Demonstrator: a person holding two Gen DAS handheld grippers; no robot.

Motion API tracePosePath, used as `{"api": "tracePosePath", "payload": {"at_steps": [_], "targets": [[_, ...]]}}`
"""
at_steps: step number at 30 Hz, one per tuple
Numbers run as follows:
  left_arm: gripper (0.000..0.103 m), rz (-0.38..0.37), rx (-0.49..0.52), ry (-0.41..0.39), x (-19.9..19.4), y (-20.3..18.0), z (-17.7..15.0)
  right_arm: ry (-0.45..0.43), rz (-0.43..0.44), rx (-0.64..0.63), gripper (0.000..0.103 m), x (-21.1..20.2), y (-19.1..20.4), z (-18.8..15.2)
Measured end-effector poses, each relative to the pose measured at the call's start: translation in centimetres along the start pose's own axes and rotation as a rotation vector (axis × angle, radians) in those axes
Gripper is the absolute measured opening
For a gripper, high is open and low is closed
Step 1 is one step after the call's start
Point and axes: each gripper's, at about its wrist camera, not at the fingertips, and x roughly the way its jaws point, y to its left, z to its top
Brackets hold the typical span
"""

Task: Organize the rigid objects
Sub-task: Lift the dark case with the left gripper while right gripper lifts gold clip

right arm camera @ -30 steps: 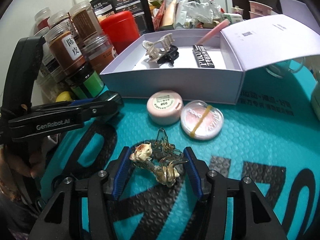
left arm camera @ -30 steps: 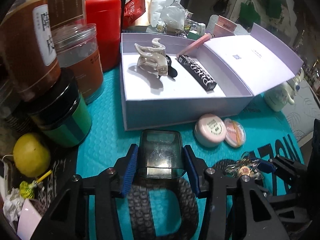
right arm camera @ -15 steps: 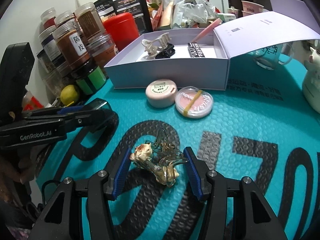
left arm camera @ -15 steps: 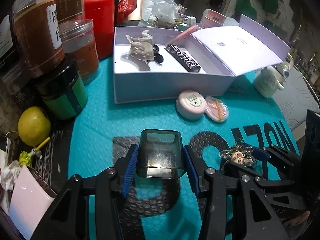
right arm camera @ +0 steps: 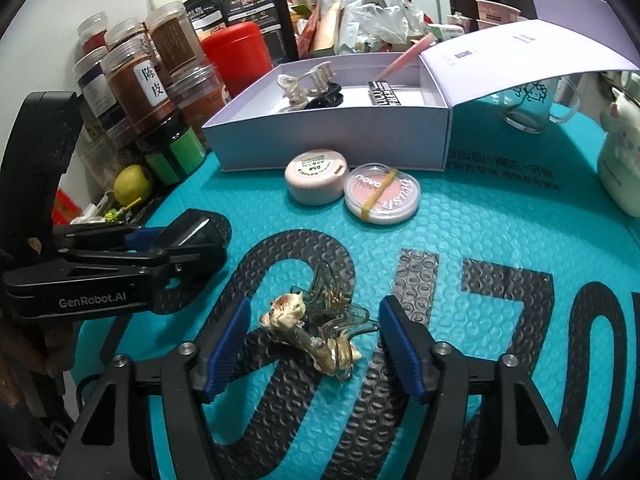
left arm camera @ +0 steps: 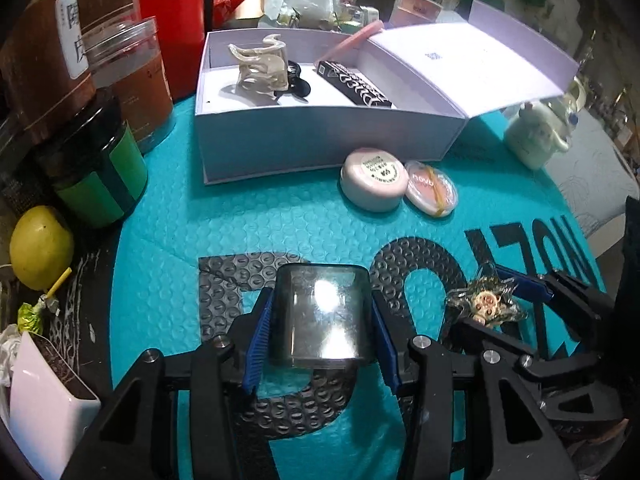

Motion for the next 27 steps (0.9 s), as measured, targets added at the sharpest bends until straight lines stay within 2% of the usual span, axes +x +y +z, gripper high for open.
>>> {"api": "tracePosePath", "payload": {"at_steps": [6,9,11,13,14,18,24,27], "targets": [[0.046,0.005,0.044,0.009,-0.1,-0.2,-0.1,0.026,-0.041,-0.047,0.075,0.5,0.6,0.2],[0.046,0.001,0.014,0.006,-0.3,0.1,-0.3,0.027,-0.041,-0.047,0.075,0.5,0.5,0.2],[0.046,-0.012,-0.012,-0.001,-0.4,0.4,-0.4,0.028,-0.053,-0.048,0.071,0.5,0.4,0.2],[0.046,-0.019,-0.009,-0.002,-0.5,0.5,-0.5,0.029,-0.074,-0.073,0.056,0.4,0.1,0.3],[0.046,-0.021,-0.011,-0.001,-0.6,0.6,-0.6,0.028,-0.079,-0.066,0.053,0.4,-0.2,0.4],[0.045,-0.006,-0.018,-0.007,-0.8,0.5,-0.7,0.033,-0.069,-0.018,0.052,0.1,-1.4,0.6],[0.045,0.039,0.069,-0.020,-1.3,-0.7,-0.5,0.020,-0.075,0.019,0.052,-0.6,-2.3,0.6],[0.045,0.037,0.081,-0.024,-1.7,-0.9,-0.5,0.013,-0.073,0.029,0.052,-1.0,-2.4,0.5]]}}
